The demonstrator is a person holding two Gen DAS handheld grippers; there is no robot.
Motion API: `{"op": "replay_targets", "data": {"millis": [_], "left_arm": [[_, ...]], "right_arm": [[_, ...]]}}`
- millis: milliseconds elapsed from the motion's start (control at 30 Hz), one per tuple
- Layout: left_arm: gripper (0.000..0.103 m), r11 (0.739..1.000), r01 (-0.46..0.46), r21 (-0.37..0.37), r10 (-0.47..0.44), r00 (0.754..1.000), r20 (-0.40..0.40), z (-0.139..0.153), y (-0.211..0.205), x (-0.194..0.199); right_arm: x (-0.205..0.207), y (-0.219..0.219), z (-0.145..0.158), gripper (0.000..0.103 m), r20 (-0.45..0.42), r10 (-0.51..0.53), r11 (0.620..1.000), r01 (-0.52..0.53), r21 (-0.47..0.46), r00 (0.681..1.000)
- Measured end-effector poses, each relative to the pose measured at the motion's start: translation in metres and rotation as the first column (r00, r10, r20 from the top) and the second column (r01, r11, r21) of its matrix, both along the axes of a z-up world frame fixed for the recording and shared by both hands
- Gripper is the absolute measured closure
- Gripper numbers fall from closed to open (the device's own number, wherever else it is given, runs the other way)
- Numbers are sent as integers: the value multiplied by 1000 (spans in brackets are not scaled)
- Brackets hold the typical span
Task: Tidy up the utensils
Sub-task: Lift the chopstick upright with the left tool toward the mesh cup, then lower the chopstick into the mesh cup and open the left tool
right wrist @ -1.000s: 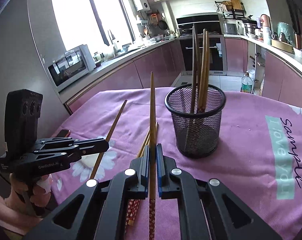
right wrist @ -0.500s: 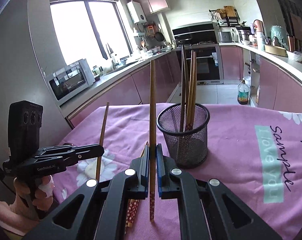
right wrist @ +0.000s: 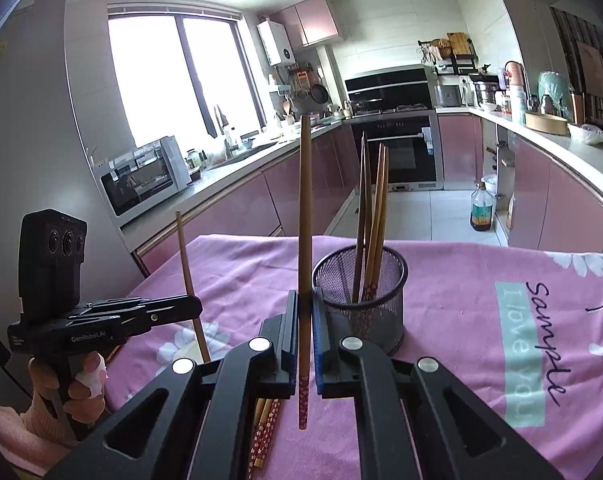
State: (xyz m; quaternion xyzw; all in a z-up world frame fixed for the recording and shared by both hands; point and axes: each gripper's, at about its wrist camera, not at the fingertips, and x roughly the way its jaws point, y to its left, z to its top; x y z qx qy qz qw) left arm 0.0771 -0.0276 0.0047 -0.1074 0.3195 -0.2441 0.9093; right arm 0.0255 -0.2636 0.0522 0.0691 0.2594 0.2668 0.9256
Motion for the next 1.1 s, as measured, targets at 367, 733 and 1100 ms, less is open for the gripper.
{"op": "replay_targets", "data": {"millis": [367,733,1100], "left_arm": [[96,999,7,-38,-5,998,66,28,-4,5],[95,1000,-5,-19,7,991,136,54,-17,17],[95,1000,-8,-24,13,978,207,86,-25,29]], "right_arm": [[3,-11,19,98,52,-19,1000,19,8,998],[11,-15,39,98,100,-35,999,35,10,994],[23,-17,61,98,153,-56,998,55,12,987]]}}
